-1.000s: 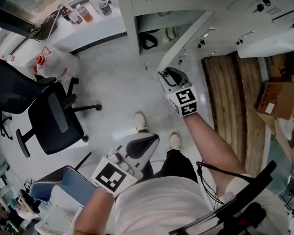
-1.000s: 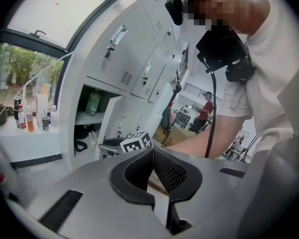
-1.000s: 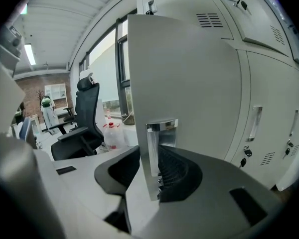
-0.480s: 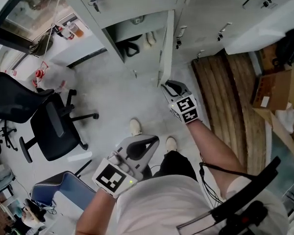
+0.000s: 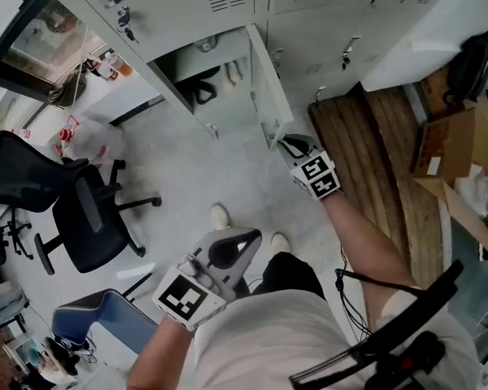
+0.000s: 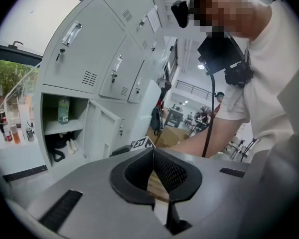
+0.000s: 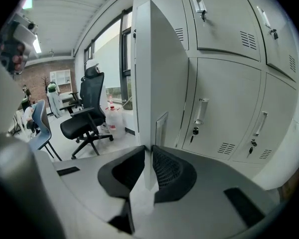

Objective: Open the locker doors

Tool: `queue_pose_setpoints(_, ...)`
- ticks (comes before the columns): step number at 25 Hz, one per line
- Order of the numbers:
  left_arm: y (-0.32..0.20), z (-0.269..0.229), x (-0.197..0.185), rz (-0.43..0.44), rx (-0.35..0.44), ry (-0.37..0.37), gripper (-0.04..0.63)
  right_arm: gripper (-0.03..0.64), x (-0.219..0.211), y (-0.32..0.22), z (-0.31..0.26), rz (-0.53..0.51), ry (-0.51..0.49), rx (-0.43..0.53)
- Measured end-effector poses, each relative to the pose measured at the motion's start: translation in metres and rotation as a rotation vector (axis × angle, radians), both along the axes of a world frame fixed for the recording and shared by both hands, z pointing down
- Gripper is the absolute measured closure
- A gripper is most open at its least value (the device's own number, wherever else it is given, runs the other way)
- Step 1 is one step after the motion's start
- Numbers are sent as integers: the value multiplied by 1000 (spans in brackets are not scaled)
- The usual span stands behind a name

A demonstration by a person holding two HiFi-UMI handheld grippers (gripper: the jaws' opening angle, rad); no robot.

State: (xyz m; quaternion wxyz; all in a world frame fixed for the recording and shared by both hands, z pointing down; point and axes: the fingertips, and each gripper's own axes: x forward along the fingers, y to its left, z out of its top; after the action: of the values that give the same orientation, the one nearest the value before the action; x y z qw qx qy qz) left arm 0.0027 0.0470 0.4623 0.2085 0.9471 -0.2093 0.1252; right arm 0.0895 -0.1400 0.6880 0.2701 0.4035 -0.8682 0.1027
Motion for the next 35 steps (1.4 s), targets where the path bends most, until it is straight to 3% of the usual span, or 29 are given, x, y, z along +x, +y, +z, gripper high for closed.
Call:
queue_pose_setpoints(15,10,-23,10,-35,57,-17,583,574,32,-4,-2,15,30,-16)
queue_pose_setpoints(20,24,-37,14,-23,70,-13,583,575,38,22,-15,-12,56,-15)
queue_pose_setpoints(28,46,-77,50,13,141,23,583,586,65,101,-124,-32,-31,42)
queue_pose_setpoints(35,68,-115,77,23,165,72,583,588,97,145,-254,11,-149,182)
